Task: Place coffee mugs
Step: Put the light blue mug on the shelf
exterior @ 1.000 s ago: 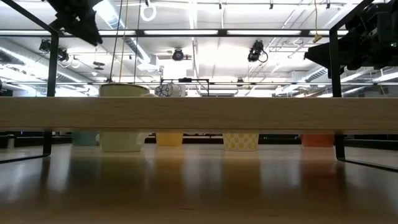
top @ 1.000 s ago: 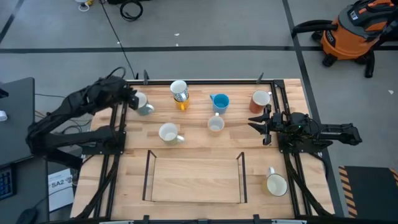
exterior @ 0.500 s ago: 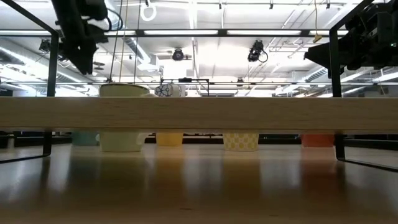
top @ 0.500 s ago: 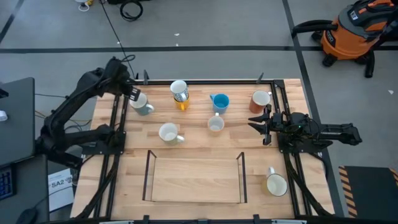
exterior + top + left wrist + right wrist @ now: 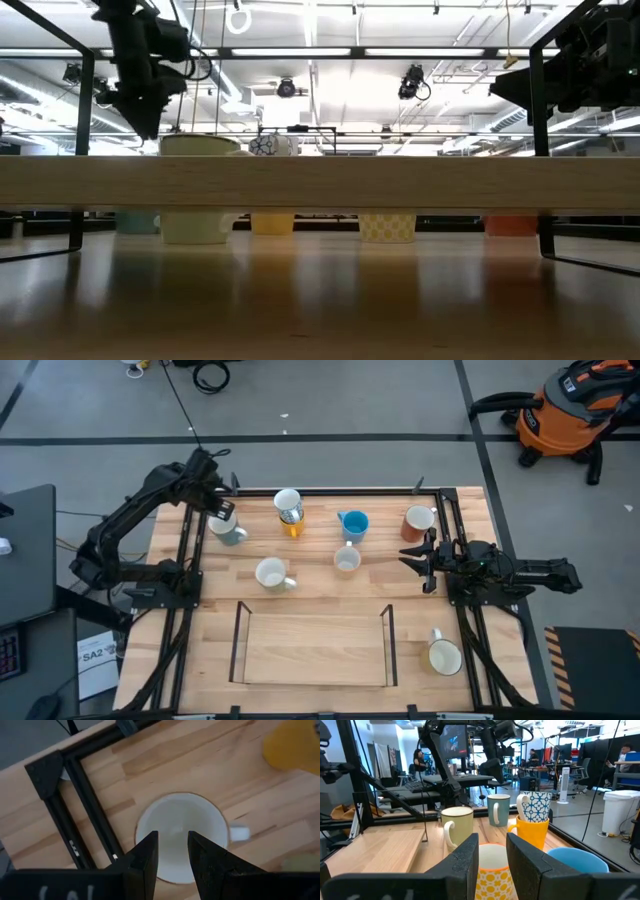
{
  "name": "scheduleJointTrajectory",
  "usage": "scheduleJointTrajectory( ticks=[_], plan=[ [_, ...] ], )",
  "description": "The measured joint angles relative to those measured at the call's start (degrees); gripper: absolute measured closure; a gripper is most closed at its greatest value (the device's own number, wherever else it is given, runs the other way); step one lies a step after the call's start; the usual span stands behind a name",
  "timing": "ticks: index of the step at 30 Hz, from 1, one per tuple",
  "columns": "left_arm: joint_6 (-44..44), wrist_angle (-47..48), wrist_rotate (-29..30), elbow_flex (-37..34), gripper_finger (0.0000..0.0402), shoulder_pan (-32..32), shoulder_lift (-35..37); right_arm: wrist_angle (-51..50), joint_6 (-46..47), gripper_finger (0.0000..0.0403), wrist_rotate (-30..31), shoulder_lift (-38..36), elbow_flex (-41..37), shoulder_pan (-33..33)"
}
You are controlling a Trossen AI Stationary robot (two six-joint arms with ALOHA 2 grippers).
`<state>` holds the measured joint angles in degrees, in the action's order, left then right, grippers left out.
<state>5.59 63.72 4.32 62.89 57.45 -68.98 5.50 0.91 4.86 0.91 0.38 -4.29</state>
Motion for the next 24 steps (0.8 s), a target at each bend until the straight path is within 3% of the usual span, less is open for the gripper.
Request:
scheduleJointTrajectory(
  ticks=[4, 14, 24],
  plan=[
    [-1.8, -0.8, 0.1, 0.0, 0.029, 0.0, -2.6, 0.0, 0.0, 0.0298, 0.0, 0.0, 0.0, 0.0],
    [-18.2, -2.8, 5.0, 0.0, 0.029, 0.0, -8.7, 0.0, 0.0, 0.0298, 0.0, 0.0, 0.0, 0.0],
    [-21.9, -2.8, 7.2, 0.0, 0.029, 0.0, -10.2, 0.0, 0.0, 0.0298, 0.0, 0.0, 0.0, 0.0]
  ],
)
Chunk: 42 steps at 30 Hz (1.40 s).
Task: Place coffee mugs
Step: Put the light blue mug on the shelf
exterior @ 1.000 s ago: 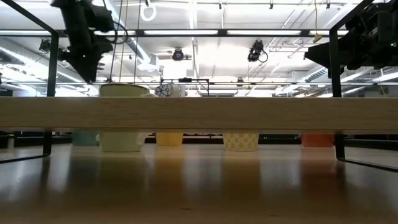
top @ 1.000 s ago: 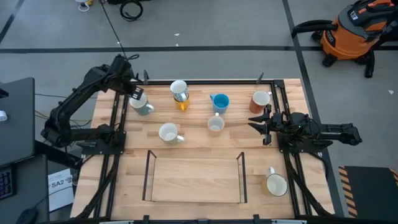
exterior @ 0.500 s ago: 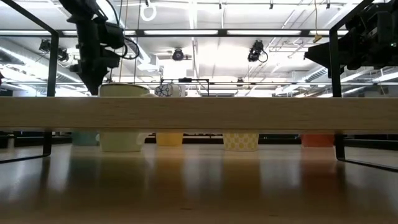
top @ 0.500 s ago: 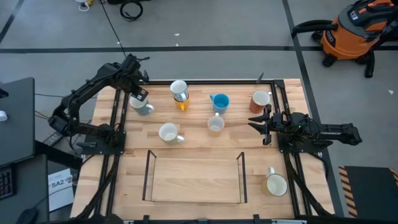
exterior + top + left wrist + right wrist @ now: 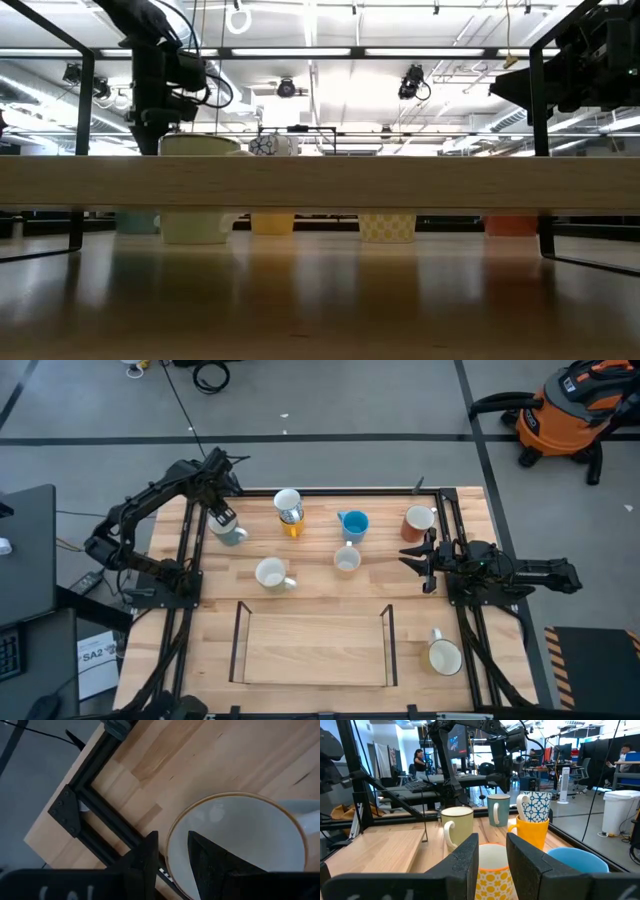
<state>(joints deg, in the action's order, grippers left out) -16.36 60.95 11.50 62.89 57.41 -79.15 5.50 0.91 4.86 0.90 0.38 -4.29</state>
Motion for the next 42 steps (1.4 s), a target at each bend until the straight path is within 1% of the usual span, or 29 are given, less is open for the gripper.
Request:
scheduleJointTrajectory(
  ticks=[3, 12, 21, 28, 31, 38, 42],
  plan=[
    [0.0, -0.3, 1.4, 0.0, 0.029, 0.0, 0.0, 0.0, 0.0, 0.0298, 0.0, 0.0, 0.0, 0.0],
    [0.0, 0.1, 1.2, 0.0, 0.029, 0.6, -1.4, 0.0, 0.0, 0.0298, 0.0, 0.0, 0.0, 0.0],
    [0.0, 0.2, 1.1, 0.0, 0.029, 0.6, -6.2, 0.0, 0.0, 0.0298, 0.0, 0.0, 0.0, 0.0],
    [-2.3, 0.3, 0.7, 0.0, 0.0291, 0.6, -9.2, 0.0, 0.0, 0.0298, 0.0, 0.0, 0.0, 0.0],
    [-2.3, 0.3, 0.7, 0.0, 0.0305, 0.6, -9.4, 0.0, 0.0, 0.0298, 0.0, 0.0, 0.0, 0.0],
    [-2.7, 1.0, -0.5, 0.2, 0.036, 0.6, -9.2, 0.0, 0.0, 0.0298, 0.0, 0.0, 0.0, 0.0],
    [-2.7, 1.0, -0.3, 0.2, 0.0362, 0.6, -9.1, 0.0, 0.0, 0.0298, 0.0, 0.0, 0.0, 0.0]
  ],
)
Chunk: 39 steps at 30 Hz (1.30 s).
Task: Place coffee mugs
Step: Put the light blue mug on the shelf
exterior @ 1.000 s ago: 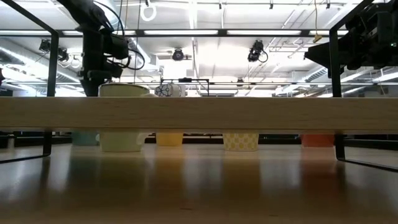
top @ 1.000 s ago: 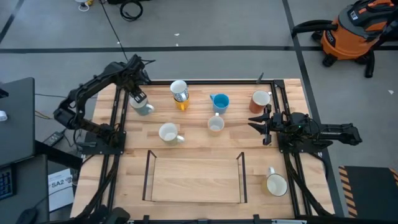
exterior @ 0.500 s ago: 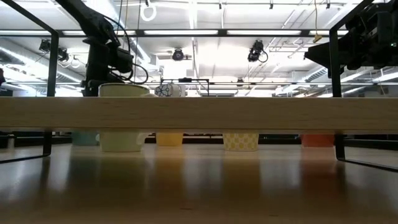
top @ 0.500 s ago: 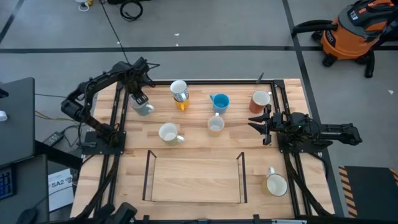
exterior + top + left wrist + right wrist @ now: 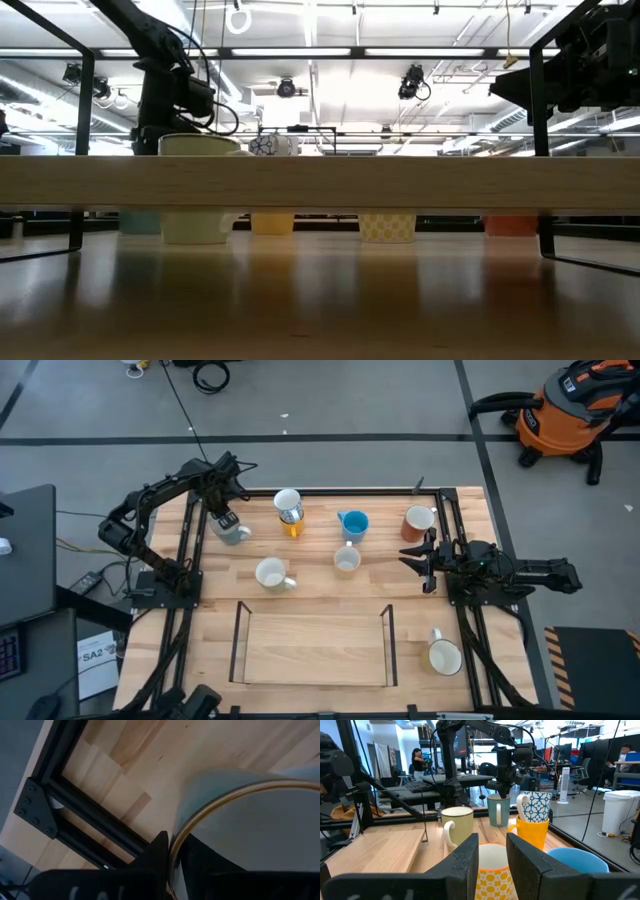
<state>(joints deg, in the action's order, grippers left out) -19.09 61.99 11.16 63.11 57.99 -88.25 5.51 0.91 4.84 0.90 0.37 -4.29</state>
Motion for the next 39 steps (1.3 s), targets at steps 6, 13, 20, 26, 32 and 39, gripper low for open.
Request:
scheduleJointTrajectory(
  ticks=[6, 13, 20, 26, 32, 39],
  plan=[
    [0.2, 4.0, 2.1, 4.3, 0.0366, -0.5, -0.4, 0.0, 0.0, 0.0298, 0.0, 0.0, 0.0, 0.0],
    [0.6, 10.7, 1.5, 14.2, 0.0372, -2.5, -0.4, 0.0, 0.0, 0.0298, 0.0, 0.0, 0.0, 0.0],
    [3.4, 21.1, 1.6, 26.1, 0.0372, -8.7, -0.4, 0.0, 0.0, 0.0298, 0.0, 0.0, 0.0, 0.0],
    [9.1, 28.4, 0.3, 36.6, 0.0372, -18.7, -0.3, 0.0, 0.0, 0.0298, 0.0, 0.0, 0.0, 0.0],
    [17.5, 28.1, -7.0, 42.9, 0.0372, -32.3, 0.8, 0.0, 0.0, 0.0298, 0.0, 0.0, 0.0, 0.0],
    [29.9, 28.2, -7.9, 43.8, 0.0372, -50.6, 0.5, 0.0, 0.0, 0.0298, 0.0, 0.0, 0.0, 0.0]
  ],
)
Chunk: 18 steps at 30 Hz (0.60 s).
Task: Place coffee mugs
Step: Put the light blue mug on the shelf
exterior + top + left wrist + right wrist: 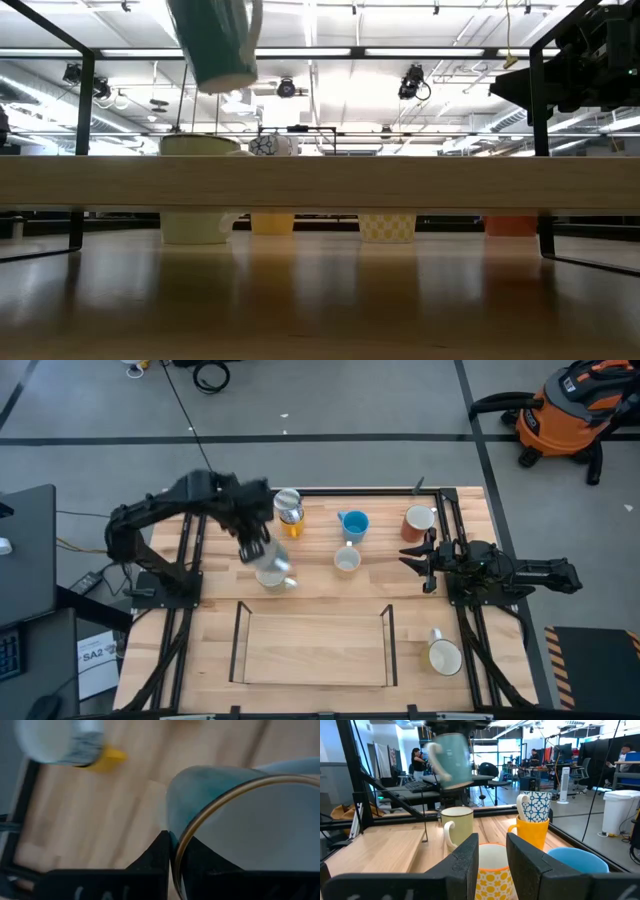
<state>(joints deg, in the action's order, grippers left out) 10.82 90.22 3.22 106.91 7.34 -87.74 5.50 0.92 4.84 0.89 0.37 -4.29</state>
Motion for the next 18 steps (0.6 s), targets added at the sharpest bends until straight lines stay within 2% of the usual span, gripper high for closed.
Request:
scheduleJointTrajectory(
  ticks=[9, 18],
  plan=[
    [17.5, -1.2, -0.1, 0.0, 0.0372, -19.1, -2.1, 0.0, 0.0, 0.0298, 0.0, 0.0, 0.0, 0.0],
    [27.4, -2.8, -1.0, 0.0, 0.0372, -30.6, -7.2, 0.6, 0.0, 0.0298, -0.4, -0.1, 0.0, 0.0]
  ],
)
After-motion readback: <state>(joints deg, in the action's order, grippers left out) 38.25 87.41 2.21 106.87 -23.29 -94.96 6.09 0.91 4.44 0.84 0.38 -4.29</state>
